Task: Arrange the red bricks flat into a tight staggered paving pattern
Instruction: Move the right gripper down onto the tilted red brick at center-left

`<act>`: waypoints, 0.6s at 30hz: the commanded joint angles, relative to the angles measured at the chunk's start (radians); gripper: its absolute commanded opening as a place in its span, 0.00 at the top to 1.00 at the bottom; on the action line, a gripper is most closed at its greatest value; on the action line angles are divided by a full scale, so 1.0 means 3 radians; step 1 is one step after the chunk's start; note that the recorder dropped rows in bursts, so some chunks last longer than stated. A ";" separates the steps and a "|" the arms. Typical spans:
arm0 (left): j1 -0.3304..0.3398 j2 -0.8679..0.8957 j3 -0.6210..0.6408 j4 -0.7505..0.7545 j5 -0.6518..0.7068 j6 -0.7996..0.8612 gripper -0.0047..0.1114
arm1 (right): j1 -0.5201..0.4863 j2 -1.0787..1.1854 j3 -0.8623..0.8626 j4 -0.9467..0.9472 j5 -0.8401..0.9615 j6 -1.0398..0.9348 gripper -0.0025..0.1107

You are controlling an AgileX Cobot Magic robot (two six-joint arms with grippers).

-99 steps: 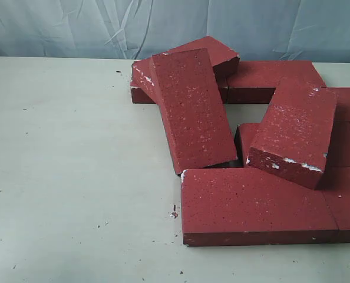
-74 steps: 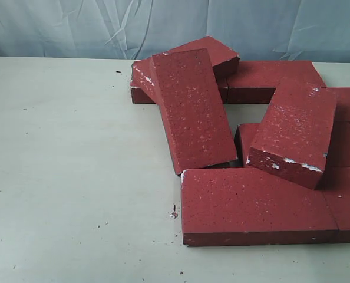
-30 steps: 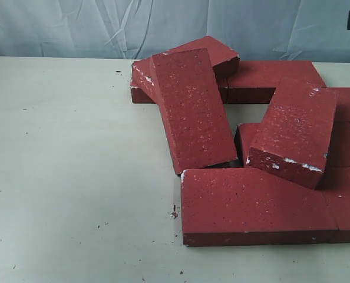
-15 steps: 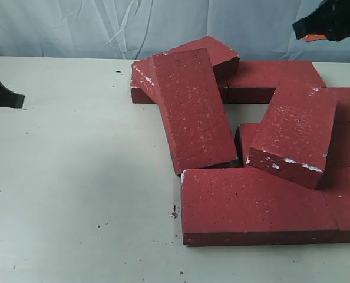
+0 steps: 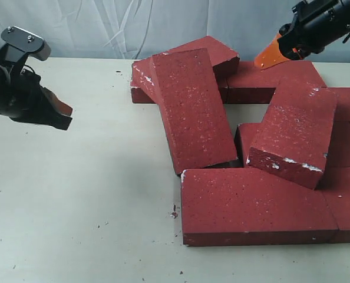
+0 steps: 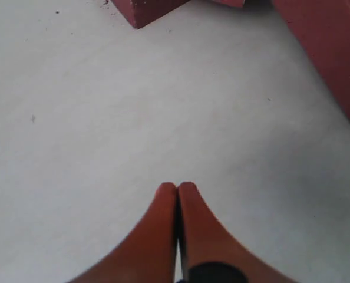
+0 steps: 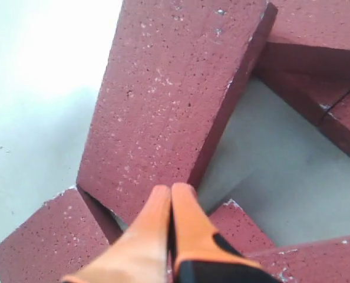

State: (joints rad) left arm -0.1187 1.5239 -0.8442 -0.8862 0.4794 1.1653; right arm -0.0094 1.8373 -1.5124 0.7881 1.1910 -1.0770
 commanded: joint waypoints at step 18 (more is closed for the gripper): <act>-0.0009 0.0101 -0.0084 -0.0274 0.0043 0.0245 0.96 | 0.0003 0.1132 -0.0790 0.0131 0.0100 -0.0012 0.18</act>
State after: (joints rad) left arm -0.1187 1.5545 -0.8641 -0.9538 0.4930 1.2346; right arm -0.0189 2.1814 -1.7434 0.8277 1.2133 -1.0782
